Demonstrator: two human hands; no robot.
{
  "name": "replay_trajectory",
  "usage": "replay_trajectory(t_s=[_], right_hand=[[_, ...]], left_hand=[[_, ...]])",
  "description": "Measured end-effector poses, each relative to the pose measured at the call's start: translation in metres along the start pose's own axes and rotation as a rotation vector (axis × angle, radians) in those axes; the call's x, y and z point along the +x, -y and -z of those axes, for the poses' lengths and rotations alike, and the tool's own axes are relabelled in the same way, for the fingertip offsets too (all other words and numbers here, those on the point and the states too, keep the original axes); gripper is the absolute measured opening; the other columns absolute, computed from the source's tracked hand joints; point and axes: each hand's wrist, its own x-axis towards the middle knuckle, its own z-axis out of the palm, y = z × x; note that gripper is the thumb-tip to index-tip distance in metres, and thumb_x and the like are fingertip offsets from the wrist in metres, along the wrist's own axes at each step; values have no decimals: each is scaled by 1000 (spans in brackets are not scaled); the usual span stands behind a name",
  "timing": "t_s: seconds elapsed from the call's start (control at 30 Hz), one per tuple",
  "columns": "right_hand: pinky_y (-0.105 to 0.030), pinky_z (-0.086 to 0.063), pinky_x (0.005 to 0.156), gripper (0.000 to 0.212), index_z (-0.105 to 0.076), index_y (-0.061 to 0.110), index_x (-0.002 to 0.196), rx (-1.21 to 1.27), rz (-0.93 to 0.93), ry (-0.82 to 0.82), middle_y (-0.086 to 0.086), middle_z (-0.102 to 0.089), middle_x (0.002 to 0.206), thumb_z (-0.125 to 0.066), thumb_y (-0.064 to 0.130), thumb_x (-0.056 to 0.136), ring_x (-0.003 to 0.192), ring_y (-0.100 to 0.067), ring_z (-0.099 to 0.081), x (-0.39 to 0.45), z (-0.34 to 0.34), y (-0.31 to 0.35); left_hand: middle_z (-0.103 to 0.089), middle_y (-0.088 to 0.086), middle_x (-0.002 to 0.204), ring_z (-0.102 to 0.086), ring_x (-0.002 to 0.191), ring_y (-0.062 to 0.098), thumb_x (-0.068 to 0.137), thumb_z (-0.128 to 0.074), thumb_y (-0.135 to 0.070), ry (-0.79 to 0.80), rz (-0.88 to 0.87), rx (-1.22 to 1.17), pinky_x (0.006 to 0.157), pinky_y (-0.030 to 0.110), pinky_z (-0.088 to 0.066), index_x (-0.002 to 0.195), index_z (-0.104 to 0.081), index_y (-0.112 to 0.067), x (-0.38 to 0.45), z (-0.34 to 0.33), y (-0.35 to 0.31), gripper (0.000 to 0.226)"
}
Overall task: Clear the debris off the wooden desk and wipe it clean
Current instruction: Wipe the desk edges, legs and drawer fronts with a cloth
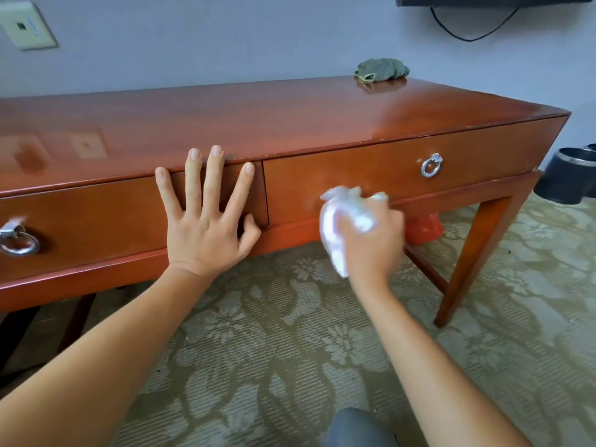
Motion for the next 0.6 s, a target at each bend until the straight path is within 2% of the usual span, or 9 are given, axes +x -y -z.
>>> replay_trajectory(t_s=[0.07, 0.13, 0.17, 0.23, 0.33, 0.4, 0.47, 0.5, 0.6], right_hand=[[-35, -37, 75, 33, -60, 29, 118, 30, -198, -195, 3, -50, 111, -67, 46, 91, 104, -28, -61, 44, 19, -4], [-35, -38, 79, 31, -60, 28, 119, 45, -292, -249, 0, -55, 121, -61, 46, 95, 111, -27, -60, 68, 22, -6], [-37, -41, 80, 31, -59, 28, 121, 32, -300, -224, -1, -56, 124, -58, 46, 96, 114, -27, -59, 66, 19, -2], [-39, -45, 82, 27, -57, 30, 120, 29, -174, -128, -1, -56, 124, -57, 44, 96, 115, -29, -58, 42, 7, -2], [-34, -39, 73, 23, -63, 34, 111, -66, 91, 20, 6, -56, 114, -68, 46, 92, 96, -23, -60, 34, 16, -23], [-35, -43, 73, 31, -63, 33, 114, -159, 14, 48, 5, -55, 108, -63, 54, 91, 88, -23, -57, 61, 32, -38], [-41, -49, 79, 37, -62, 30, 113, -170, -162, -9, 0, -56, 109, -51, 60, 95, 94, -32, -63, 80, 43, -45], [-42, -49, 79, 35, -62, 28, 111, -167, -185, -29, -3, -57, 111, -49, 57, 97, 98, -36, -64, 78, 41, -44], [-37, -39, 75, 27, -65, 27, 116, -165, -19, 57, -3, -58, 118, -58, 44, 97, 103, -36, -63, 47, 30, -26]], left_hand=[[-29, 24, 165, -25, 152, 50, 91, -53, -38, -3, 2, 0, 119, 75, -10, 162, -35, -22, 0, -1, 0, 75], [-29, 24, 165, -25, 152, 49, 91, -52, -38, -11, 1, -1, 118, 75, -11, 162, -35, -22, 1, -1, 0, 75], [-28, 24, 165, -25, 152, 49, 91, -52, -38, -12, 1, 0, 118, 76, -11, 162, -34, -22, 0, -1, -1, 75], [-28, 24, 165, -25, 153, 49, 92, -52, -39, -14, 2, 7, 118, 75, -11, 162, -33, -22, -2, -1, 0, 75], [-27, 24, 166, -23, 153, 48, 92, -52, -40, -10, -1, 8, 119, 74, -9, 163, -32, -22, -1, -2, 0, 75], [-27, 24, 166, -23, 153, 48, 92, -51, -40, -11, 0, 6, 119, 74, -9, 162, -33, -22, 0, -1, -1, 75], [-27, 24, 166, -24, 153, 49, 92, -51, -39, -12, 3, 2, 119, 75, -9, 162, -33, -22, 0, -1, -1, 75], [-27, 24, 166, -24, 153, 49, 92, -51, -39, -12, 3, 3, 119, 75, -9, 162, -33, -21, -1, -1, -1, 75], [-27, 25, 166, -24, 152, 50, 92, -52, -40, -7, 2, 5, 119, 75, -9, 163, -32, -21, -1, -2, -1, 75]])
